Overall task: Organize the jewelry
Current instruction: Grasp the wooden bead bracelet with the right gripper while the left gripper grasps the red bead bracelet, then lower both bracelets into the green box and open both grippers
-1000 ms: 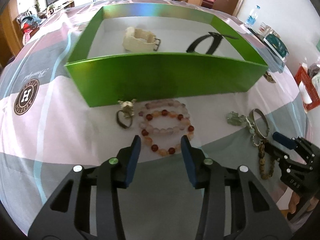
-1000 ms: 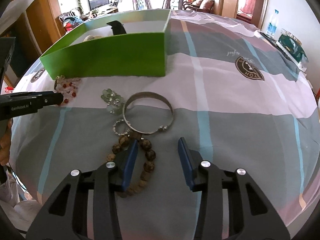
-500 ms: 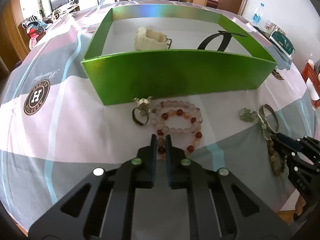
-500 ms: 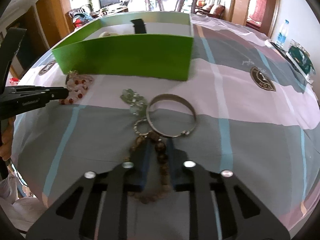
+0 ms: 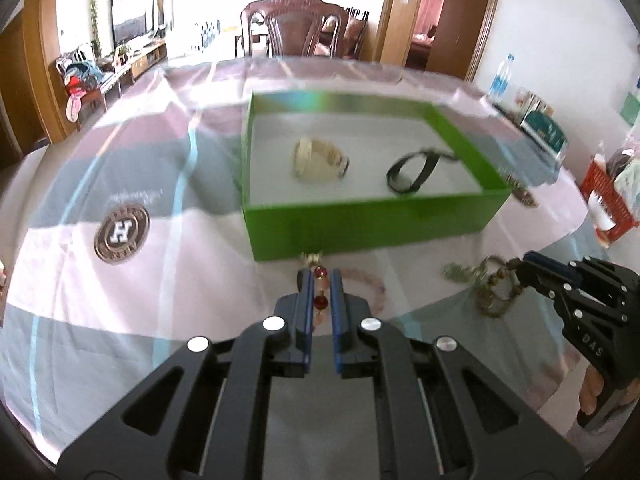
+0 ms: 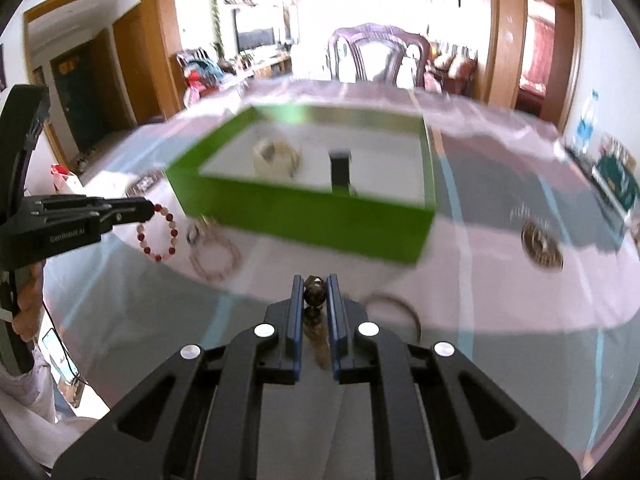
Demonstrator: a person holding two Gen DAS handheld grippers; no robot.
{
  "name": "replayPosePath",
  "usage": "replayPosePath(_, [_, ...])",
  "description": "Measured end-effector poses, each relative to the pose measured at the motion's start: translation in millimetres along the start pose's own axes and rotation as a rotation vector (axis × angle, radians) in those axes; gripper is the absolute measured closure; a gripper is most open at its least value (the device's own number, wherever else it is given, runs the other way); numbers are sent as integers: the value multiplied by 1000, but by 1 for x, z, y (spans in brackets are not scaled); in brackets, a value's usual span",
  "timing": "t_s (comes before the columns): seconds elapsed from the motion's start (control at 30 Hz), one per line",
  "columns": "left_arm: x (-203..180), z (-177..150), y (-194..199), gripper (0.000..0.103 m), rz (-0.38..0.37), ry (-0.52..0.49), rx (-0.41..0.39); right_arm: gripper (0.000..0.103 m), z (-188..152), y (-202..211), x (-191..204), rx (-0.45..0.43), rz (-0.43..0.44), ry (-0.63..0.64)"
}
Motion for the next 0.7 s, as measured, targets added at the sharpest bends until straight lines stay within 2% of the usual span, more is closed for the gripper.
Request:
replayPosePath(0.23, [4,17,15,95,-18,6,-41,92,33,1,12,-55,23,37])
replayPosePath(0.4, [8,44,18,94,8,-1,-74,92,65,-10,17,-79,74,22])
replayPosePath(0.53, [10,67,10,94,45,-11,-95,92,96,-24,26,-102,107,15])
replayPosePath(0.7, [17,90,-18,94,49,9,-91,92,112,-53,36,-68,89,14])
Point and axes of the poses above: each gripper's, at about its wrist camera, not at the fingertips, and y roughly against the way its jaws point, x to its left, z to its top, the point moved 2 cm from there along -y, roughly the way its jaws point, and after that the axes turned 9 degrees about -y, right-handed, at the moved point
